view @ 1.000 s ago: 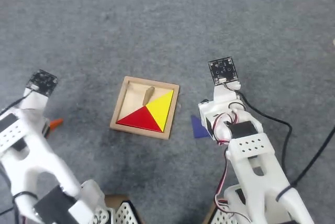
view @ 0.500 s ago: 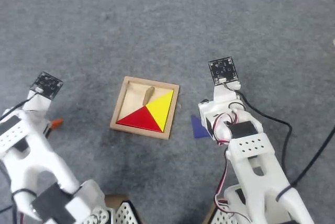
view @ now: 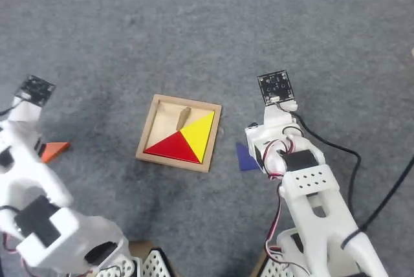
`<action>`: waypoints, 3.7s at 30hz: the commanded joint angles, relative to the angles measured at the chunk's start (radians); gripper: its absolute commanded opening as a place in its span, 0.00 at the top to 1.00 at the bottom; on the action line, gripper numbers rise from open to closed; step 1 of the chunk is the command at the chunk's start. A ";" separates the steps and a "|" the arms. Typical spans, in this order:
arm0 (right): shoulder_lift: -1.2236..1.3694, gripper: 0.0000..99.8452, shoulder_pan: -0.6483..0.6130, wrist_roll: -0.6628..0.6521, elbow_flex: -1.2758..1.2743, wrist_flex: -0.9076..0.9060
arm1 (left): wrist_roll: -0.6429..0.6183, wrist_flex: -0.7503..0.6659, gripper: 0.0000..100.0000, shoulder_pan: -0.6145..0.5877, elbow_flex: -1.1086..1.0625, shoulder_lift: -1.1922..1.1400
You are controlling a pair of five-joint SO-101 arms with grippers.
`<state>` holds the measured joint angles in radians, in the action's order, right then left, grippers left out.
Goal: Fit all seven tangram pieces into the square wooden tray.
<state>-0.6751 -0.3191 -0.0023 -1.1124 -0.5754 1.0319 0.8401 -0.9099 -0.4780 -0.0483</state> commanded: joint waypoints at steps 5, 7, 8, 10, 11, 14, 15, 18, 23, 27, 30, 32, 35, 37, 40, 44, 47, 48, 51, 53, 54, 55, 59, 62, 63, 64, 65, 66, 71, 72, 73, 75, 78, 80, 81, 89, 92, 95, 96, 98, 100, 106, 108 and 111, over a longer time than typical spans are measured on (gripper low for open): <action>-0.039 0.76 -0.005 -0.012 0.005 0.008 | -0.012 0.160 0.82 0.035 0.077 -0.026; -0.039 0.76 -0.005 -0.012 0.005 0.008 | -0.017 0.160 0.82 0.048 0.091 -0.072; -0.039 0.76 -0.005 -0.012 0.005 0.008 | -0.018 0.161 0.82 0.048 0.104 -0.100; -0.039 0.76 -0.005 -0.012 0.005 0.008 | -0.051 0.163 0.81 0.046 0.145 -0.160; -0.039 0.76 -0.005 -0.012 0.005 0.008 | -0.063 0.164 0.81 0.044 0.176 -0.187; -0.039 0.76 -0.005 -0.012 0.005 0.008 | -0.072 0.167 0.81 0.028 0.254 -0.245; -0.039 0.76 -0.005 -0.012 0.005 0.008 | -0.072 0.167 0.81 0.023 0.272 -0.255; -0.039 0.76 -0.005 -0.012 0.005 0.008 | -0.068 0.180 0.81 0.014 0.288 -0.275; -0.039 0.76 -0.005 -0.012 0.005 0.008 | -0.028 0.275 0.82 0.031 0.286 -0.292; -0.039 0.76 -0.005 -0.012 0.005 0.008 | -0.028 0.373 0.82 0.043 0.288 -0.324; -0.039 0.76 -0.005 -0.012 0.005 0.008 | -0.029 0.397 0.86 0.051 0.289 -0.354; -0.039 0.76 -0.005 -0.012 0.005 0.008 | -0.031 0.402 0.92 0.054 0.289 -0.371; -0.039 0.76 -0.005 -0.012 0.005 0.008 | -0.031 0.402 0.97 0.064 0.289 -0.387; -0.039 0.76 -0.005 -0.012 0.005 0.008 | -0.034 0.402 0.98 0.074 0.288 -0.396; -0.039 0.76 -0.005 -0.012 0.005 0.008 | -0.058 0.402 0.98 0.086 0.288 -0.407; -0.039 0.76 -0.005 -0.012 0.005 0.008 | -0.058 0.402 0.98 0.089 0.288 -0.400; -0.039 0.76 -0.005 -0.012 0.005 0.008 | -0.058 0.400 0.99 0.091 0.303 -0.397; -0.039 0.76 -0.005 -0.012 0.005 0.008 | -0.058 0.404 0.99 0.091 0.323 -0.397; -0.039 0.76 -0.005 -0.012 0.005 0.008 | -0.058 0.477 0.99 0.091 0.398 -0.397; -0.039 0.76 -0.005 -0.012 0.005 0.008 | -0.058 0.559 0.98 0.101 0.456 -0.397; -0.039 0.76 -0.005 -0.012 0.005 0.008 | -0.057 0.600 0.98 0.107 0.481 -0.397; -0.039 0.76 -0.005 -0.012 0.005 0.008 | -0.055 0.640 0.98 0.115 0.503 -0.397; -0.039 0.76 -0.005 -0.012 0.005 0.008 | -0.034 0.755 0.99 0.150 0.552 -0.397; -0.039 0.76 -0.005 -0.012 0.005 0.008 | -0.032 0.766 0.98 0.170 0.555 -0.402; -0.039 0.76 -0.005 -0.012 0.005 0.008 | -0.035 0.746 0.98 0.172 0.556 -0.402; -0.039 0.76 -0.005 -0.012 0.005 0.008 | -0.040 0.724 0.98 0.172 0.556 -0.400; -0.039 0.76 -0.005 -0.012 0.005 0.008 | -0.054 0.704 0.97 0.170 0.556 -0.399; -0.039 0.76 -0.005 -0.012 0.005 0.008 | -0.072 0.683 0.95 0.170 0.556 -0.402; -0.039 0.76 -0.005 -0.012 0.005 0.008 | -0.100 0.614 0.85 0.169 0.552 -0.405; -0.039 0.76 -0.005 -0.012 0.005 0.008 | -0.100 0.608 0.86 0.169 0.555 -0.402; -0.039 0.76 -0.005 -0.012 0.005 0.008 | -0.100 0.595 0.86 0.169 0.555 -0.399; -0.039 0.76 -0.005 -0.012 0.005 0.008 | -0.101 0.572 0.86 0.169 0.556 -0.399; -0.039 0.76 -0.005 -0.012 0.005 0.008 | -0.115 0.519 0.86 0.167 0.556 -0.397; -0.039 0.76 -0.005 -0.012 0.005 0.008 | -0.127 0.483 0.86 0.167 0.556 -0.397; -0.039 0.76 -0.005 -0.012 0.005 0.008 | -0.127 0.474 0.86 0.167 0.556 -0.397; -0.039 0.76 -0.005 -0.012 0.005 0.010 | -0.126 0.483 0.86 0.175 0.558 -0.397; -0.039 0.76 -0.005 -0.012 0.005 0.010 | -0.107 0.546 0.85 0.176 0.558 -0.400; -0.039 0.76 -0.005 -0.012 0.005 0.010 | -0.009 0.551 0.85 0.166 0.553 -0.407; -0.039 0.76 -0.005 -0.012 0.005 0.010 | 0.017 0.551 0.85 0.161 0.553 -0.407; -0.039 0.76 -0.005 -0.012 0.005 0.010 | 0.074 0.549 0.83 0.160 0.553 -0.408; -0.039 0.76 -0.005 -0.012 0.005 0.008 | 0.121 0.549 0.81 0.161 0.553 -0.408; -0.039 0.76 -0.005 -0.012 0.005 0.008 | 0.150 0.474 0.80 0.152 0.553 -0.408; -0.039 0.76 -0.005 -0.012 0.005 0.008 | 0.152 0.434 0.79 0.141 0.552 -0.410; -0.039 0.76 -0.007 -0.012 0.005 0.008 | 0.153 0.420 0.79 0.140 0.552 -0.410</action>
<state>-0.6751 -0.3191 -0.0023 -1.1124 -0.5754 1.1669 1.2881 -0.7672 0.0407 -0.4672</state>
